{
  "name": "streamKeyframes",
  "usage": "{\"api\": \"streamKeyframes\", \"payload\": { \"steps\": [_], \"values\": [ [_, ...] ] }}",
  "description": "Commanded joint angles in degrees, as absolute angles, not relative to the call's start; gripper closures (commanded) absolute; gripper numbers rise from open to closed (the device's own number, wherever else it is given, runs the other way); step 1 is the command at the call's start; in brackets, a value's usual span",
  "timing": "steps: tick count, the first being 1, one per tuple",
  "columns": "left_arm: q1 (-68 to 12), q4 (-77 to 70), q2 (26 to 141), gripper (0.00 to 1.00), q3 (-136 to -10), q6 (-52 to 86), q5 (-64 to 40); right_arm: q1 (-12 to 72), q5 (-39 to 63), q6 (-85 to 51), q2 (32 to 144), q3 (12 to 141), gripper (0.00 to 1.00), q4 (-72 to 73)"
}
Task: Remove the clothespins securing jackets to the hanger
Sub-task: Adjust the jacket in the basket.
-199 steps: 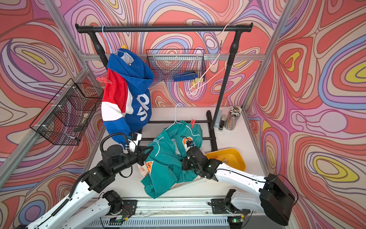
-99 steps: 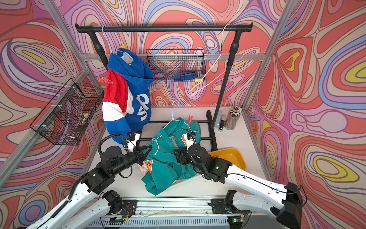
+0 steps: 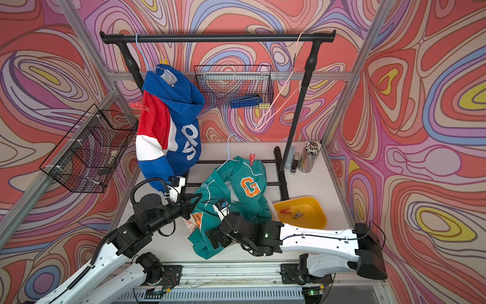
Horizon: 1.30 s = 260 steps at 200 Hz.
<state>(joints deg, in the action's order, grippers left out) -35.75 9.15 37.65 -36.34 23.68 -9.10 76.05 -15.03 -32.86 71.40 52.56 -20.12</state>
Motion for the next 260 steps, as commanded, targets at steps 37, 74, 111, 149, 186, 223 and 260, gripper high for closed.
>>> {"api": "streamKeyframes", "payload": {
  "steps": [37,74,111,149,186,223,260],
  "values": [
    [-35.86,8.66,37.78,1.0,-39.71,22.56,-9.82,76.86,-15.96,-37.28,77.39,46.7,0.35,-11.78],
    [-35.87,7.84,39.24,1.0,-40.42,23.44,-12.35,69.55,-12.39,-38.83,75.14,40.84,1.0,-5.28],
    [-35.95,6.08,41.1,1.0,-41.39,25.08,-16.17,60.92,-12.8,-35.29,69.65,39.07,1.0,-8.07],
    [-35.99,4.28,42.16,1.0,-39.65,26.41,-16.76,56.63,-12.07,-34.09,73.39,37.56,1.0,-6.43],
    [-36.21,1.75,40.97,1.0,-34.8,28.67,-16.93,56.76,-11.68,-38.98,80.87,33.23,1.0,5.75],
    [-36.39,3.65,37.11,1.0,-31.73,29.34,-14.87,56.77,-14.32,-38.61,76.73,32.57,0.79,4.18],
    [-36.47,6.97,35.08,1.0,-32.03,29.16,-12.72,52.36,-10.33,-31.16,64.16,41.75,0.18,-10.48]
  ]
}}
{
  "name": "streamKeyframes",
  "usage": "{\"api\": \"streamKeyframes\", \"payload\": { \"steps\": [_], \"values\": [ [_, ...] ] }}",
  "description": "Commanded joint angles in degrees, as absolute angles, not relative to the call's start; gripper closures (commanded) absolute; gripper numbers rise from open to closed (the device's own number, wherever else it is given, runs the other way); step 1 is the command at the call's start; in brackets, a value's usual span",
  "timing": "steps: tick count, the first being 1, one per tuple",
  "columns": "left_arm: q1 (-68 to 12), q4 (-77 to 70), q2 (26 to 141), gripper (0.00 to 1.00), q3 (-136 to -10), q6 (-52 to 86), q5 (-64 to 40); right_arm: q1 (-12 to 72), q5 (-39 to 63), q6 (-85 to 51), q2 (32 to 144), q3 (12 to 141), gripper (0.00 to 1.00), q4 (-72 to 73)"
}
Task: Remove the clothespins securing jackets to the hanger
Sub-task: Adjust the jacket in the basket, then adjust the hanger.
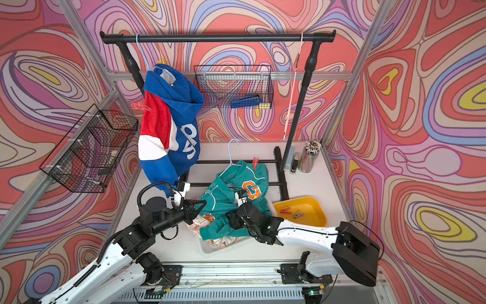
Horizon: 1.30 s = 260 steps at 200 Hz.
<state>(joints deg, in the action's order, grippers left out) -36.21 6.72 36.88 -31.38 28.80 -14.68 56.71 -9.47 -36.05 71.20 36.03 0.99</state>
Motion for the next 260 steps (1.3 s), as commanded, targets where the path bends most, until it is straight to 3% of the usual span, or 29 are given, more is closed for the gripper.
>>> {"api": "streamKeyframes", "payload": {
  "steps": [1,54,106,149,202,243,260],
  "values": [
    [-36.47,7.0,35.07,1.0,-32.06,29.17,-12.73,52.2,-10.09,-31.05,63.94,42.14,0.17,-10.82],
    [-36.56,8.89,34.33,1.0,-32.71,29.15,-12.67,43.71,3.05,-23.42,60.52,57.36,0.1,-22.12],
    [-36.69,10.29,33.18,1.0,-33.15,29.0,-14.02,38.08,6.51,-22.23,70.76,65.31,0.12,-13.38],
    [-36.88,10.11,35.04,1.0,-33.44,28.5,-15.23,35.95,11.42,-21.97,79.51,70.9,0.29,-8.98],
    [-37.18,10.24,34.64,1.0,-32.97,28.78,-14.75,35.87,14.39,-22.32,83.98,74.23,0.4,-7.22],
    [-37.44,11.33,34.3,1.0,-33.34,28.67,-13.88,35.86,16.46,-22.26,85.2,74.94,0.68,-6.68],
    [-37.53,11.75,34.52,1.0,-33.85,28.59,-13.97,35.91,17.11,-21.9,85.38,75.31,0.85,-7.03]
  ]
}}
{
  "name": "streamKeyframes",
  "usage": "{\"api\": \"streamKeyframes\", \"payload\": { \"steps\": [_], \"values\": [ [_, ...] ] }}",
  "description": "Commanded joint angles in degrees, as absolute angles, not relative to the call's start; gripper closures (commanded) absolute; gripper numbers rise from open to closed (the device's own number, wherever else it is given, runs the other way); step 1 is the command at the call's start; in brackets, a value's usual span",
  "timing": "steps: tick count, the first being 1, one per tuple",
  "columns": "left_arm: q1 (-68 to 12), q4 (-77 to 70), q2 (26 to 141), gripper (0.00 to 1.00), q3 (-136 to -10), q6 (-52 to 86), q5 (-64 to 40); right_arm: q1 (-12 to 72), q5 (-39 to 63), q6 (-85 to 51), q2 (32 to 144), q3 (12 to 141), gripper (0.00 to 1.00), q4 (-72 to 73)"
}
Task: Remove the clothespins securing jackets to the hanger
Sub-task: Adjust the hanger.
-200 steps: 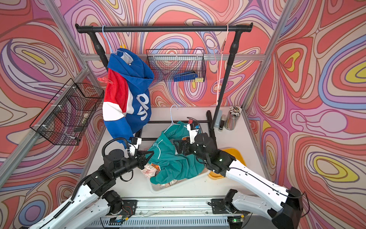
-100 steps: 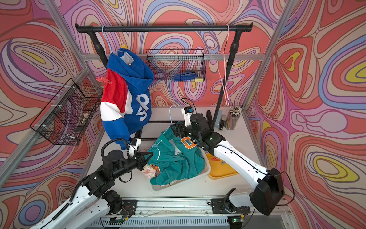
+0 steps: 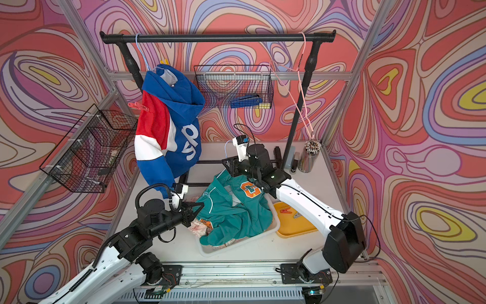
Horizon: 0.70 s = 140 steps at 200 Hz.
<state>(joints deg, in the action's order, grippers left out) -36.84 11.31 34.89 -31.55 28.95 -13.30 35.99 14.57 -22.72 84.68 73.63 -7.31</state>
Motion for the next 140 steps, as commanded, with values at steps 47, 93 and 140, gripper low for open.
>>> {"api": "streamKeyframes", "payload": {
  "steps": [47,93,140],
  "values": [
    [-37.53,20.83,35.37,0.95,-39.4,27.1,-9.78,35.87,17.72,-20.75,83.81,74.99,1.0,-8.86],
    [-37.53,35.5,35.7,0.33,-50.16,22.18,-4.31,37.1,15.57,-18.02,82.28,74.86,1.0,-11.88],
    [-37.53,40.61,42.66,0.18,-60.91,15.94,-6.41,39.9,11.97,-15.38,81.93,76.3,1.0,-14.06]
  ]
}}
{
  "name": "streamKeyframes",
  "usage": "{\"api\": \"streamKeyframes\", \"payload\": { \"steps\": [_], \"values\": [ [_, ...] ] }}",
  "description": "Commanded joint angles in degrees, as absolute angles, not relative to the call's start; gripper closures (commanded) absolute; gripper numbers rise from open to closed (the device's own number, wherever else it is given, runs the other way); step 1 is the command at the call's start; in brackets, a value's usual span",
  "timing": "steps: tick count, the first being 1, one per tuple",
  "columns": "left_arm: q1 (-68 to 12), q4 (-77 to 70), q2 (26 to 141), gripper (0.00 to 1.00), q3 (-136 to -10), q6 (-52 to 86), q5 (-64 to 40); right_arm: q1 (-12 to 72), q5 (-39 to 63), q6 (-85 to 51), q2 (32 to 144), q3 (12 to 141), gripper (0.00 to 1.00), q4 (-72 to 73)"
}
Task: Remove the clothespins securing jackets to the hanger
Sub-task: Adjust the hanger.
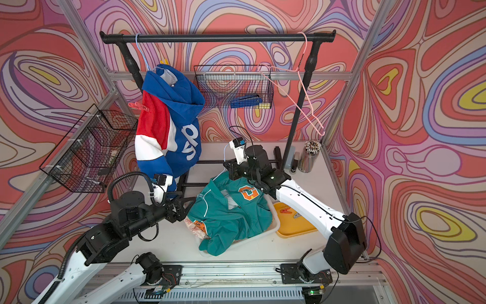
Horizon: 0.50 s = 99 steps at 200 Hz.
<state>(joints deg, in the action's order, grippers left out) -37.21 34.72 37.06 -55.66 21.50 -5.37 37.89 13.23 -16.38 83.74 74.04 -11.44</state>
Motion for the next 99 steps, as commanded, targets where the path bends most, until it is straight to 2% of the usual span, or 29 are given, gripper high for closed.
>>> {"api": "streamKeyframes", "payload": {
  "steps": [1,16,48,99],
  "values": [
    [-37.53,40.74,43.08,0.19,-61.26,15.7,-6.54,39.99,11.78,-15.29,81.96,76.34,1.0,-14.15],
    [-37.53,43.44,49.11,0.22,-65.99,12.5,-8.86,41.4,10.11,-13.97,81.76,77.46,1.0,-15.5],
    [-37.53,46.65,58.37,0.21,-73.08,8.0,-13.35,43.27,8.7,-12.5,80.94,78.18,1.0,-16.92],
    [-37.53,50.1,65.71,0.24,-77.67,5.94,-14.86,44.41,7.6,-11.62,79.78,78.45,1.0,-17.92]
  ]
}}
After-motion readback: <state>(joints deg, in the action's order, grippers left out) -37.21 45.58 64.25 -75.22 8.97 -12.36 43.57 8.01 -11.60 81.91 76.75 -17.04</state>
